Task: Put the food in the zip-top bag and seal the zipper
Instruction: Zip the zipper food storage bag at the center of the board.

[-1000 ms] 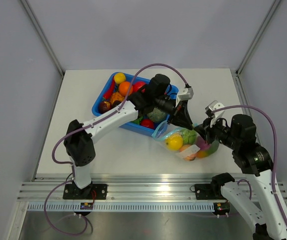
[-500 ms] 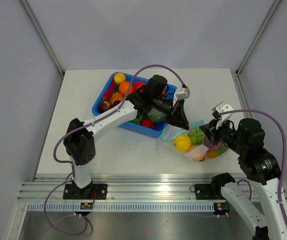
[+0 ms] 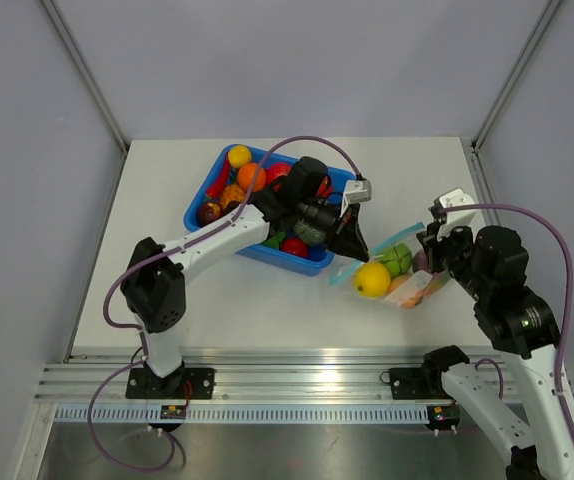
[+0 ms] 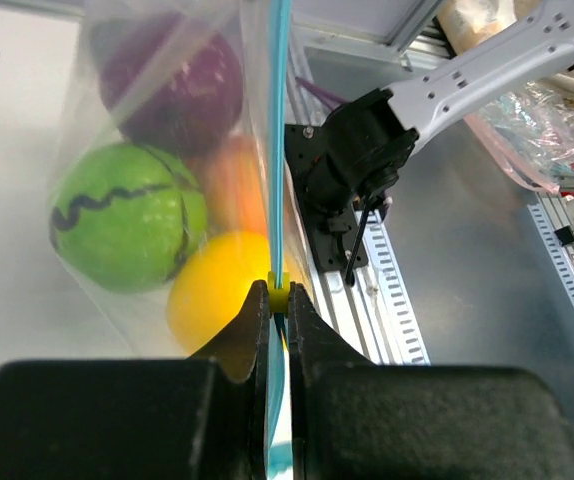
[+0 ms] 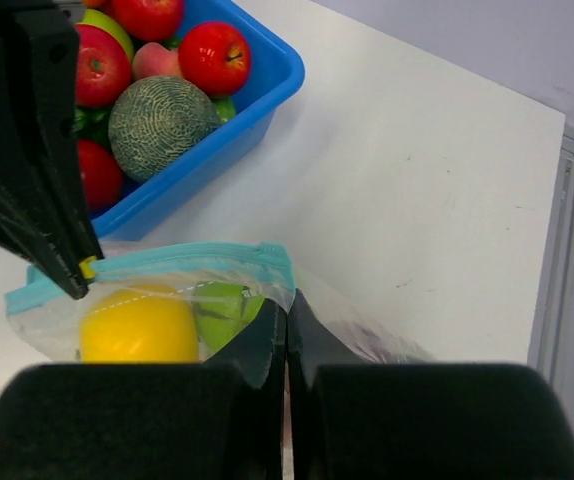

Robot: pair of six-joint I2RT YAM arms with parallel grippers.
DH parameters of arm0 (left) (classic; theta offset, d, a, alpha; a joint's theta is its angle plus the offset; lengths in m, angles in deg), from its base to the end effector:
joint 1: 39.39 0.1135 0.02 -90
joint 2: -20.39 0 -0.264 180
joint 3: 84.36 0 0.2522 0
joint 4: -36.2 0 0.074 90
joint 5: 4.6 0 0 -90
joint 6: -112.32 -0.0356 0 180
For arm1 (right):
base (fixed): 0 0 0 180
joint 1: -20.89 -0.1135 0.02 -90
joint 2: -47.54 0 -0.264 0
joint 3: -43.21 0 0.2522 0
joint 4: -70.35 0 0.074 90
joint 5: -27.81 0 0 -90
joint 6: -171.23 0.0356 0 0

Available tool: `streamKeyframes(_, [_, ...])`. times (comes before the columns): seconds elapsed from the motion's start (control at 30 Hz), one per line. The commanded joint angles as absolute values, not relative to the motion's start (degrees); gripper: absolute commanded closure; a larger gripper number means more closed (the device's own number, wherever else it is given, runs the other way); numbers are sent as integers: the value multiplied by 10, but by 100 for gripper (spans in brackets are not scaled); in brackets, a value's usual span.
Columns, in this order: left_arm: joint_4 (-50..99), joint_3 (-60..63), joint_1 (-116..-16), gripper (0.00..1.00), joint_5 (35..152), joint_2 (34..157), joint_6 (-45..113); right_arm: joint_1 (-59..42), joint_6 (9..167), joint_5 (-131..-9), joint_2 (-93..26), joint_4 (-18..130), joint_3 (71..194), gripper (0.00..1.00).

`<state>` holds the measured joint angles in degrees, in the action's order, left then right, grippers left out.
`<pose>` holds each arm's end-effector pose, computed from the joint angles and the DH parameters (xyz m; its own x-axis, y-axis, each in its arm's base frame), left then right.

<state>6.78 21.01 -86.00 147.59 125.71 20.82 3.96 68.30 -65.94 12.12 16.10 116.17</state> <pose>0.2663 -0.3275 0.3239 -0.3141 0.3500 -0.8825 0.8771 -0.2489 -0.4108 0.1043 0.0342 0.3887 -0.1897 -0.2911 -0.9377 -0.4032 0.8939 -0.1960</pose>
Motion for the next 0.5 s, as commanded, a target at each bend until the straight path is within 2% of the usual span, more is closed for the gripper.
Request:
streamKeyframes(0.0, [2,172,-844,100,1457,1220,197,44,631,-550,98,255,1225,100])
streamKeyframes(0.47, [0,62,-826,100,1381,1139,219,44,643,-514,67,297,1237,100])
